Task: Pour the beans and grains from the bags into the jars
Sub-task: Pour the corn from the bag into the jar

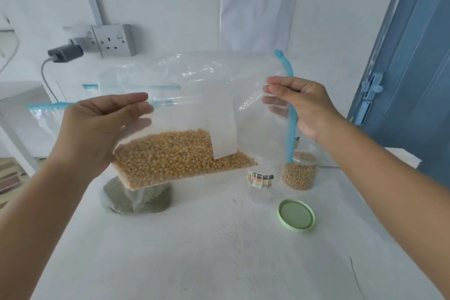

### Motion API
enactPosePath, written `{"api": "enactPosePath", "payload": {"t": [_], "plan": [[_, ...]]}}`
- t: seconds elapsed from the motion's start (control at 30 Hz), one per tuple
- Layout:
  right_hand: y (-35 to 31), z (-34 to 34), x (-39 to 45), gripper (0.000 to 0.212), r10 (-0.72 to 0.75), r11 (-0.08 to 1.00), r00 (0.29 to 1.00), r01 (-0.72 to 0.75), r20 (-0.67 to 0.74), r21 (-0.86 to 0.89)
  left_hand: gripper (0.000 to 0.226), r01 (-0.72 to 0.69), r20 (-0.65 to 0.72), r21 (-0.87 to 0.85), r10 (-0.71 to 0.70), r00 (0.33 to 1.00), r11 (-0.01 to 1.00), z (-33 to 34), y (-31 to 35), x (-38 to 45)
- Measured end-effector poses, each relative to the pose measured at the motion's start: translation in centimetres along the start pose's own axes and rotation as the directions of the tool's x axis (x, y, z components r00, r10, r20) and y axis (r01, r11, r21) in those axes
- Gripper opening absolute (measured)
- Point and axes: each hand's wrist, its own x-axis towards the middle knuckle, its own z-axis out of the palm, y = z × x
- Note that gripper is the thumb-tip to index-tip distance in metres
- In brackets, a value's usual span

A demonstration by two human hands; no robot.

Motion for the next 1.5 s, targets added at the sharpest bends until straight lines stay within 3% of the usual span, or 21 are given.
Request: {"api": "enactPosePath", "payload": {"t": [0.33, 1.13, 1.5], "plan": [[0.4, 0.2, 5.0, 0.016, 0.013, 0.998, 0.996, -0.018, 0.088, 0.056, 0.013, -0.013, -0.101, 0.046, 0.018, 0.995, 0.999, 1.3, 1.3, 2.0], [4.3, -0.9, 6.3, 0.017, 0.094, 0.942, 0.987, -0.131, 0.132, 0.308, 0.014, -0.022, -0.053, 0.18, 0.032, 0.998, 0.983, 2.8, 3.4, 6.6], [4.1, -1.1, 6.2, 0.017, 0.093, 0.936, 0.99, -0.122, 0.102, 0.33, 0.017, -0.026, -0.035, 0.191, 0.034, 0.999, 0.981, 3.2, 3.5, 7.5]]}}
